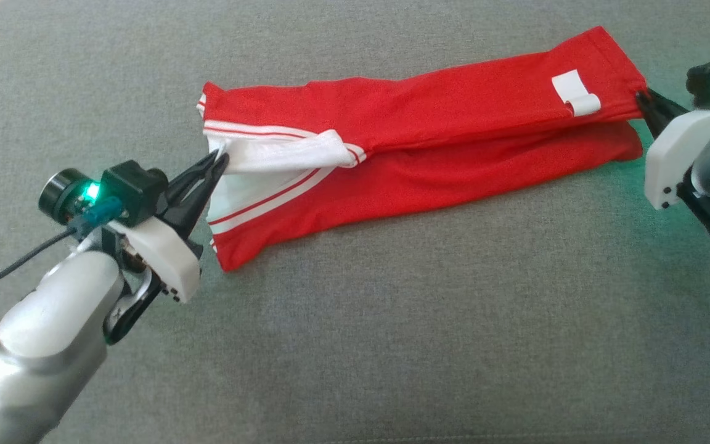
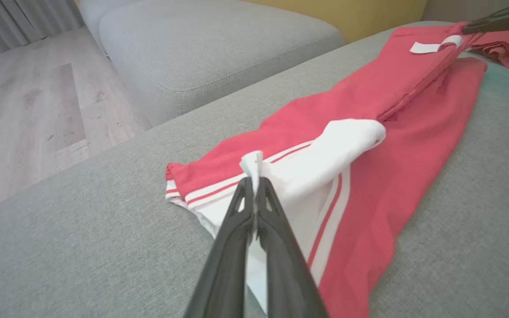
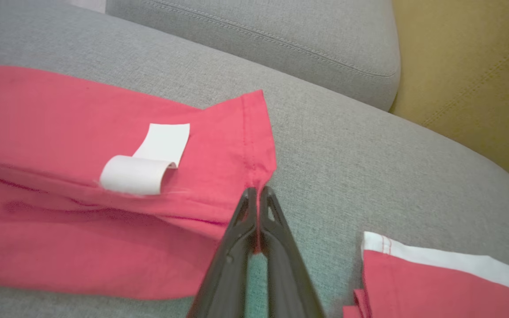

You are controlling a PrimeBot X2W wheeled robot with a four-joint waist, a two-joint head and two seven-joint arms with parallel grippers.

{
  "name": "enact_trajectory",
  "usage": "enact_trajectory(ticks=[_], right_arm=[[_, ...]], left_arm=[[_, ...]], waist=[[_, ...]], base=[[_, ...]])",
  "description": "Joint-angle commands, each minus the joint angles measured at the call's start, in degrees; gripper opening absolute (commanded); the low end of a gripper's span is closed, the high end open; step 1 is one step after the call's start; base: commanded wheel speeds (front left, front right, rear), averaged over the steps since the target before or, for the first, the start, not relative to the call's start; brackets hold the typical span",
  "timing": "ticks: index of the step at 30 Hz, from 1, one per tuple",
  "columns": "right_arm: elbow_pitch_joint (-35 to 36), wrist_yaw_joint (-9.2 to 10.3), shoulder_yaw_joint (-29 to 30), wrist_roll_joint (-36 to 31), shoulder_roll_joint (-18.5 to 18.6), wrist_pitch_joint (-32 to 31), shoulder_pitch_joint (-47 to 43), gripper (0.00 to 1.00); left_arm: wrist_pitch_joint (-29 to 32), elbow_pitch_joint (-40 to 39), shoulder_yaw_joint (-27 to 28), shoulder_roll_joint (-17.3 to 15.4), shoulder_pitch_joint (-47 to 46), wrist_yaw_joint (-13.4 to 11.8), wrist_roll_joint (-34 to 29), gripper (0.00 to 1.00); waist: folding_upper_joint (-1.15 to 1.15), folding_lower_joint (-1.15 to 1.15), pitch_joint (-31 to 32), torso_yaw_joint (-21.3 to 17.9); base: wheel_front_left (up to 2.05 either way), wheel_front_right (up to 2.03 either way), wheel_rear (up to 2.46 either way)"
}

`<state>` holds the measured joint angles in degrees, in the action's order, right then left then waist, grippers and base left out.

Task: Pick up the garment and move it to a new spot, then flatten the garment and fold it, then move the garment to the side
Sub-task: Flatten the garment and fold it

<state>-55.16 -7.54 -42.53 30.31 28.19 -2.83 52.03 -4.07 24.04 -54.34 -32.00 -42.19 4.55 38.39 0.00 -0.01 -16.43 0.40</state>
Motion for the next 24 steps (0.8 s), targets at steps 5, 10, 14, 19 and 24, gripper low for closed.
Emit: enact_trajectory(ticks=[5,10,14,19,24], right_arm=[[2.07,0.05,-4.04,3.64,3.47,-0.9,-0.23,0.0],[2.68,0.05,-7.33,6.27,4.49,-2.25,0.26,0.0],[3.15,0.05,-9.41,8.76,4.87,-3.54,0.46,0.0],[3.13,0.05,-11.58,11.86,4.96,-4.98,0.2,0.0],[3.25,0.05,-11.57,14.72,4.35,-2.8,0.2,1.0]], left_arm=[[1.51,-4.11,2.24,-4.39,-1.12,-1.46,0.83,0.0],[4.92,-5.76,1.12,-5.46,0.16,-1.54,1.69,0.0],[8.14,-6.37,-0.89,-5.68,0.91,-0.88,1.72,0.0],[10.76,-6.09,-2.42,-5.3,1.44,-0.62,2.07,0.0],[8.26,-4.42,-2.48,-3.86,1.39,-2.48,0.51,1.0]], waist=[[0.0,0.01,0.38,-0.16],[0.0,0.01,0.28,-0.47],[0.0,0.01,-0.21,-0.63],[0.0,0.01,-0.05,-0.69],[0.0,0.01,1.42,-1.05]], base=[[0.0,0.0,0.0],[0.0,0.0,0.0],[0.0,0.0,0.0],[0.0,0.0,0.0],[0.0,0.0,0.0]])
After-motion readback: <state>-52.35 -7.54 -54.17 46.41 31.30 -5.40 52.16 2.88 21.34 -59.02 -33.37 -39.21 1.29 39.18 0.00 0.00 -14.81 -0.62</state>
